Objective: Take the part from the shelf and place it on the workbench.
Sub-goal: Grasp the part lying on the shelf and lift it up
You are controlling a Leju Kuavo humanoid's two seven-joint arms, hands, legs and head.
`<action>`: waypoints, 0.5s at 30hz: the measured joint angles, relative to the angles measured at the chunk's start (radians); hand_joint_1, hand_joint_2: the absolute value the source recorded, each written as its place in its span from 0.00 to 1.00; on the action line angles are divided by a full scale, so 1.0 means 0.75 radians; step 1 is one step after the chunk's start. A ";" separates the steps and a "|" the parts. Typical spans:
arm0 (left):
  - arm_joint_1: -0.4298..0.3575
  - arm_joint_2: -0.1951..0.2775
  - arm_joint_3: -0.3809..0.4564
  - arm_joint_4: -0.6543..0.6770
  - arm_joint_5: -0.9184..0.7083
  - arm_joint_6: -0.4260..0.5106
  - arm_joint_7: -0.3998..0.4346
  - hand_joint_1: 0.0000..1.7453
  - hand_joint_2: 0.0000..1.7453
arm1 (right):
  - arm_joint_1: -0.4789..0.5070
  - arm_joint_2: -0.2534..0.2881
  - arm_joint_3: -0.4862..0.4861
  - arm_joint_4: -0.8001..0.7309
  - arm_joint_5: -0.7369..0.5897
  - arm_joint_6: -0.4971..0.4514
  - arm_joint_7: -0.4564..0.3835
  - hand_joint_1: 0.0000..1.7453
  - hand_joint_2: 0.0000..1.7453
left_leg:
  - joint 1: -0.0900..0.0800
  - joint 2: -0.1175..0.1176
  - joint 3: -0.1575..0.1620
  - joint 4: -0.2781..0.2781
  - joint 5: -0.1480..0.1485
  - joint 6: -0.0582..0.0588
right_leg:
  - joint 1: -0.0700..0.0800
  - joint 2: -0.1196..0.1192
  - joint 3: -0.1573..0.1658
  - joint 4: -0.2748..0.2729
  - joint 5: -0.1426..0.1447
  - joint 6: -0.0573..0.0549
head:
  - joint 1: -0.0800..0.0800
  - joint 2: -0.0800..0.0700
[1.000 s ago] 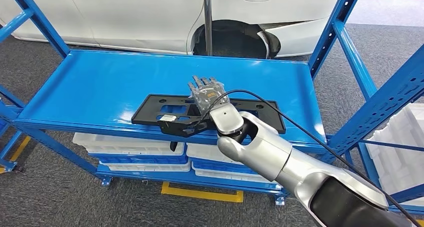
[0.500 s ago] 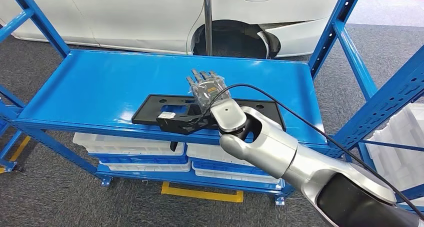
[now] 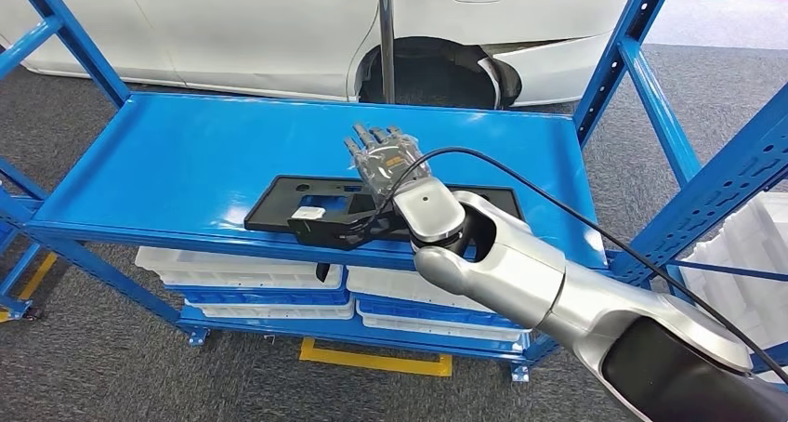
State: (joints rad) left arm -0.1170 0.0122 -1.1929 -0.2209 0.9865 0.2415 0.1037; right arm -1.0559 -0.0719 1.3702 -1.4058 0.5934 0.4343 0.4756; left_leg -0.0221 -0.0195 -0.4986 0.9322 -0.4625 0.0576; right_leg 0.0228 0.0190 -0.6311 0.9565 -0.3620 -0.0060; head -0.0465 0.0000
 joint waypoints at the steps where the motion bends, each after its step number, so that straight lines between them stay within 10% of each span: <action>1: 0.000 0.000 0.000 0.000 0.000 0.000 0.000 0.00 0.00 | 0.000 -0.002 0.005 -0.001 -0.009 0.005 0.000 0.00 1.00 | 0.000 0.000 0.000 0.000 0.000 0.000 | 0.000 0.000 0.000 0.000 0.000 0.000 | 0.000 0.000; 15: 0.000 0.000 0.002 0.000 0.000 0.015 0.000 0.00 0.00 | 0.009 -0.042 0.083 -0.012 -0.089 0.051 0.005 0.00 1.00 | 0.000 0.000 0.000 0.000 0.000 0.000 | 0.000 0.000 0.000 0.000 0.000 0.000 | 0.000 0.000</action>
State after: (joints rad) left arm -0.1171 0.0122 -1.1917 -0.2209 0.9866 0.2525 0.1038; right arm -1.0490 -0.1038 1.4327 -1.4147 0.5265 0.4726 0.4791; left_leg -0.0221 -0.0195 -0.4987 0.9322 -0.4625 0.0577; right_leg 0.0228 0.0190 -0.6313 0.9565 -0.3621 -0.0060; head -0.0465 -0.0001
